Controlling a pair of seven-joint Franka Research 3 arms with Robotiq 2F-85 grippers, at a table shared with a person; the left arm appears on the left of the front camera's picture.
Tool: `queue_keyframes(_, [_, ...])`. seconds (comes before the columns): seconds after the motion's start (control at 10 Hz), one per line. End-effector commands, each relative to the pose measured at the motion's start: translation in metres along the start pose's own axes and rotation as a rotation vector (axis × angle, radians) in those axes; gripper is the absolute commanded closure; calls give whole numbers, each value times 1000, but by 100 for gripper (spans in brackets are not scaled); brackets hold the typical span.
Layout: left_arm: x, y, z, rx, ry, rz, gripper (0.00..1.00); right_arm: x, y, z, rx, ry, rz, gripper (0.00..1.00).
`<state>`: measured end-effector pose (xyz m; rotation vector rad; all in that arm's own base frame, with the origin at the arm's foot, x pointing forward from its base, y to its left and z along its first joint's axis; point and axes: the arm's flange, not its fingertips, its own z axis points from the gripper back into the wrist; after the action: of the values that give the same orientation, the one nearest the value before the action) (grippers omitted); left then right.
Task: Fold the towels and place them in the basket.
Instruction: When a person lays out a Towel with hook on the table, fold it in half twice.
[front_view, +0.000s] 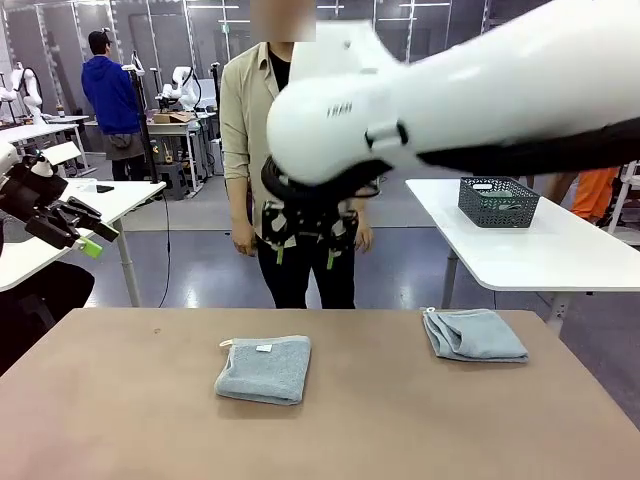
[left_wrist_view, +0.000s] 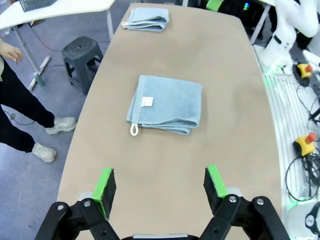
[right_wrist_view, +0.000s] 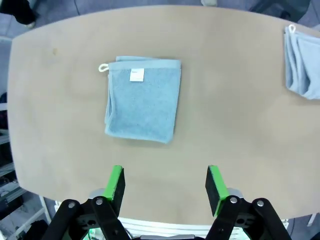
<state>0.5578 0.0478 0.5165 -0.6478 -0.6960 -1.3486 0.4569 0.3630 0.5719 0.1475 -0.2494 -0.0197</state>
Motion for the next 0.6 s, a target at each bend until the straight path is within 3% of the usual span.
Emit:
queue_keyframes(0.0, [2,-2,2,4,15,1,10,12,-15,19,22,67,14,18])
queue_keyframes(0.1, [2,-2,2,4,15,1,10,-32,0,-88,33,93,10,18])
queue_keyframes(0.2, [2,-2,2,4,15,1,10,-36,-2,-86,41,121,16,18])
queue_keyframes(0.3, [2,-2,2,4,15,1,10,-1,-8,-3,10,53,0,18])
queue_keyframes(0.5, [2,-2,2,4,15,1,10,-1,-8,-3,10,53,0,18])
